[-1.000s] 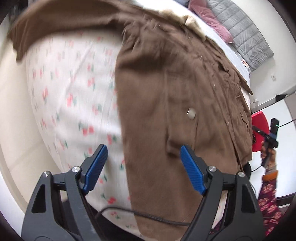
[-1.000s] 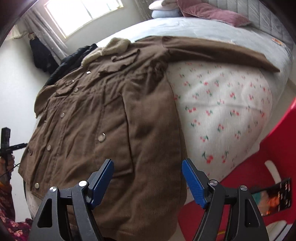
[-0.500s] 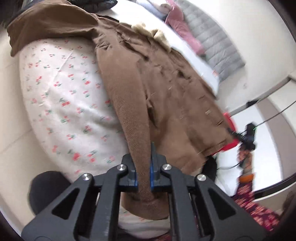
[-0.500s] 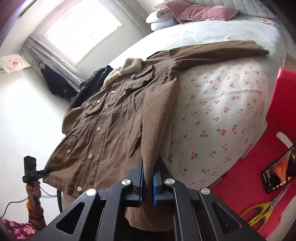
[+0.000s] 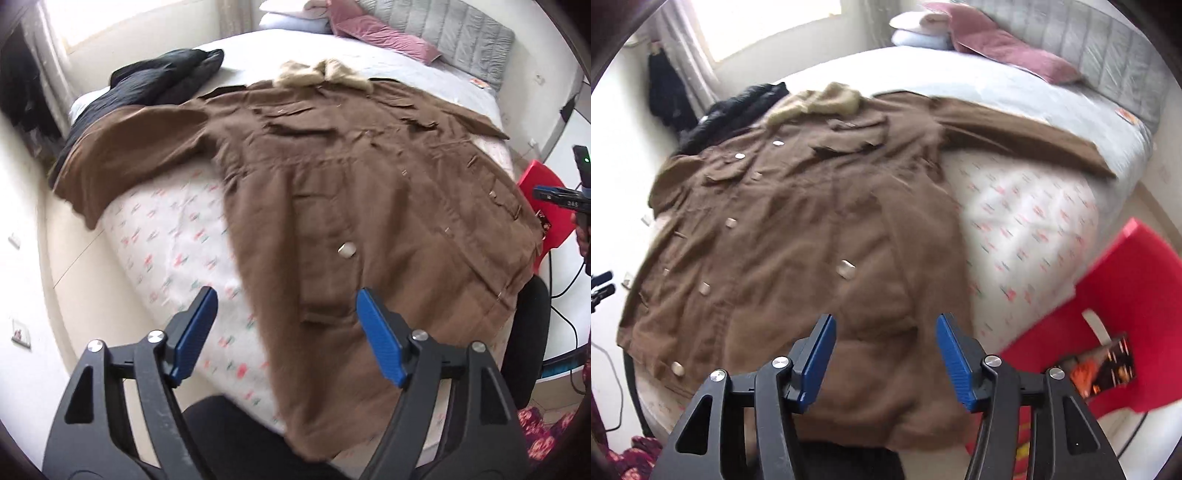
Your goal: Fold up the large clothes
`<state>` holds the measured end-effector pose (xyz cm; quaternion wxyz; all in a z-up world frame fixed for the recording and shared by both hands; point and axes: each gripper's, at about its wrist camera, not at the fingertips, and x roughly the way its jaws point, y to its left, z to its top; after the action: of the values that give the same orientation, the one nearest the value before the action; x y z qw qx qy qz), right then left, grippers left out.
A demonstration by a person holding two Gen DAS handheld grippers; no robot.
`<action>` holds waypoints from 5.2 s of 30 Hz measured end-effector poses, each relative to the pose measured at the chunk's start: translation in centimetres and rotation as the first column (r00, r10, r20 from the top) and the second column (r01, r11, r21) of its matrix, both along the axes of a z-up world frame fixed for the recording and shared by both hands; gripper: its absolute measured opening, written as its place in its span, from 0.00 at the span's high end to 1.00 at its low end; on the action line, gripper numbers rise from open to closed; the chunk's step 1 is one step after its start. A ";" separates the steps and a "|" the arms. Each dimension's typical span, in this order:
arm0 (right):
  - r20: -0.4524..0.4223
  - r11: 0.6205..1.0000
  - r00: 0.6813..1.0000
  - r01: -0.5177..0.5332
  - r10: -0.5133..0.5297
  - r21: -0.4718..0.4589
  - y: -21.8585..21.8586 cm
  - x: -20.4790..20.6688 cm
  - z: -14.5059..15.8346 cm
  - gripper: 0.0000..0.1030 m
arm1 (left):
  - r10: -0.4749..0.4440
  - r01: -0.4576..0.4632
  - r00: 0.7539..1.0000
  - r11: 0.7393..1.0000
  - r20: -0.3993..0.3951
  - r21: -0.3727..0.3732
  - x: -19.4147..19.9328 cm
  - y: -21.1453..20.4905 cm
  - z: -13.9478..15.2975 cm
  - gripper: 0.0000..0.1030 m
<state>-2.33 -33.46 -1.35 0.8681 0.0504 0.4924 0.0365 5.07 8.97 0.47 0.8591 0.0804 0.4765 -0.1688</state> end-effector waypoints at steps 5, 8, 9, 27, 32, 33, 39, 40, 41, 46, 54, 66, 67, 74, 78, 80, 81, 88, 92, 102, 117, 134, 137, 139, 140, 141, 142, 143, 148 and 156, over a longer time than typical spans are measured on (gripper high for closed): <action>-0.014 0.997 0.997 -0.076 0.076 -0.022 5.7 5.5 -1.0 0.37 | -0.104 0.105 0.994 0.994 0.020 -0.019 3.6 -4.7 -2.1 0.22; -0.041 0.994 0.994 -0.106 0.105 -0.026 8.5 8.0 -3.1 0.36 | -0.123 0.123 0.992 0.992 0.020 -0.003 4.9 -6.9 -4.4 0.22; -0.058 0.994 0.993 -0.108 0.106 -0.032 9.1 8.5 -4.0 0.36 | -0.129 0.129 0.992 0.992 0.000 -0.003 5.4 -7.4 -5.5 0.22; -0.187 0.990 0.975 -0.134 0.123 -0.049 7.7 3.1 -7.1 0.28 | -0.264 0.284 0.935 0.957 -0.236 0.054 0.5 -2.9 -6.5 0.18; -0.113 0.983 0.984 -0.153 0.141 -0.098 9.4 3.6 -2.1 0.28 | -0.222 0.221 0.950 0.975 -0.221 -0.028 3.1 -2.4 -1.9 0.18; -0.098 0.981 0.985 -0.151 0.140 -0.119 9.8 4.2 -0.9 0.28 | -0.213 0.211 0.956 0.977 -0.202 -0.031 3.9 -2.5 -0.7 0.18; 0.000 0.979 0.992 -0.127 0.128 -0.160 10.9 9.6 5.0 0.28 | -0.171 0.173 0.984 0.984 -0.054 0.032 10.8 -4.3 5.8 0.18; 0.012 0.978 0.992 -0.125 0.129 -0.170 11.1 11.0 5.7 0.28 | -0.167 0.168 0.985 0.985 -0.043 0.032 12.4 -4.7 6.6 0.18; 0.023 0.977 0.991 -0.123 0.129 -0.175 11.5 12.6 6.3 0.28 | -0.161 0.162 0.986 0.986 -0.036 0.030 14.1 -4.9 7.3 0.18; 0.064 0.983 0.990 -0.119 0.129 -0.137 12.2 20.4 8.0 0.27 | -0.120 0.120 0.993 0.992 -0.006 0.043 23.1 -7.6 8.9 0.18; 0.070 0.995 0.993 -0.090 0.093 -0.047 10.9 33.5 6.9 0.27 | -0.119 0.116 0.992 0.988 0.027 0.099 35.2 -13.0 5.9 0.18; 0.189 0.992 0.973 -0.129 0.129 -0.013 9.8 50.2 -1.2 0.28 | -0.109 0.102 0.991 0.991 0.080 0.087 51.8 -19.0 -2.6 0.31; 0.187 0.991 0.973 -0.133 0.135 -0.027 10.2 51.4 -1.9 0.29 | -0.101 0.095 0.993 0.992 0.063 0.085 52.7 -19.3 -3.5 0.33; 0.160 0.985 0.973 -0.171 0.167 0.012 10.1 54.2 -6.2 0.87 | -0.004 -0.004 0.997 0.995 -0.083 -0.095 55.5 -15.4 -8.0 0.77; 0.313 0.880 0.947 -0.208 0.072 0.428 4.0 50.9 -4.2 0.91 | -0.017 -0.023 0.993 0.943 -0.116 -0.331 54.3 -10.8 -7.0 0.87; 0.312 0.788 0.950 -0.170 -0.030 0.592 0.6 50.9 -4.2 0.96 | -0.024 -0.040 0.991 0.889 -0.133 -0.457 53.5 -8.5 -6.6 0.88; 0.295 0.770 0.951 -0.117 -0.095 0.627 -0.8 51.2 -4.7 1.00 | -0.009 -0.057 0.992 0.865 -0.129 -0.499 53.0 -7.4 -6.4 0.89; 0.178 0.858 0.957 0.112 -0.229 0.502 -2.6 51.7 -7.5 0.96 | 0.103 -0.089 0.995 0.917 0.013 -0.390 50.1 -8.3 -6.6 0.64; 0.202 0.938 0.968 0.071 -0.146 0.341 0.0 49.1 -5.3 0.65 | 0.092 -0.048 0.988 0.949 0.127 -0.312 47.1 -10.1 -4.1 0.41; 0.161 0.949 0.944 0.262 -0.290 0.173 -8.6 38.2 -2.6 0.30 | 0.052 -0.042 0.993 0.995 0.107 -0.091 38.6 -11.7 -2.3 0.20; -0.002 0.531 0.552 0.804 -0.834 0.266 -30.0 19.9 -6.0 0.25 | 0.227 -0.234 0.972 0.933 -0.056 -0.274 32.3 -7.0 -4.6 0.19; 0.423 0.694 0.550 0.586 -0.720 0.418 -27.0 22.5 4.3 0.95 | 0.107 -0.125 0.992 0.910 -0.067 -0.396 33.3 -8.0 -6.4 0.19; 0.514 0.815 0.632 0.441 -0.580 0.377 -21.8 24.2 9.5 0.95 | 0.081 -0.099 0.995 0.912 -0.061 -0.399 33.1 -8.1 -6.1 0.19; 0.556 0.883 0.686 0.336 -0.469 0.329 -17.3 25.5 12.2 0.95 | 0.068 -0.086 0.996 0.910 -0.057 -0.406 33.0 -8.1 -5.9 0.19; 0.571 0.910 0.710 0.285 -0.412 0.302 -15.2 26.2 13.0 0.95 | 0.064 -0.082 0.996 0.908 -0.055 -0.412 33.0 -8.1 -5.8 0.19; 0.581 0.931 0.730 0.240 -0.359 0.274 -12.9 26.8 13.5 0.95 | 0.062 -0.079 0.997 0.905 -0.053 -0.419 32.9 -8.0 -5.7 0.19; 0.587 0.949 0.750 0.189 -0.305 0.251 -10.5 27.5 13.9 0.95 | 0.060 -0.077 0.997 0.901 -0.052 -0.427 32.9 -7.9 -5.6 0.19; 0.585 0.962 0.771 0.138 -0.253 0.234 -8.2 28.3 13.9 0.95 | 0.059 -0.075 0.997 0.897 -0.051 -0.435 32.9 -7.8 -5.5 0.19; 0.460 0.963 0.886 -0.167 0.052 0.213 2.9 31.9 10.4 0.87 | 0.052 -0.065 0.998 0.875 -0.039 -0.479 33.0 -7.0 -5.5 0.19; 0.330 0.929 0.938 -0.213 0.107 0.302 4.7 34.2 5.3 0.51 | 0.005 -0.047 0.998 0.776 -0.069 -0.629 33.5 -7.0 -6.9 0.19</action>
<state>31.84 -28.75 3.94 0.9071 0.1493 0.3401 0.1981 38.59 1.97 -6.46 0.8233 -0.2237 0.4204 -0.3089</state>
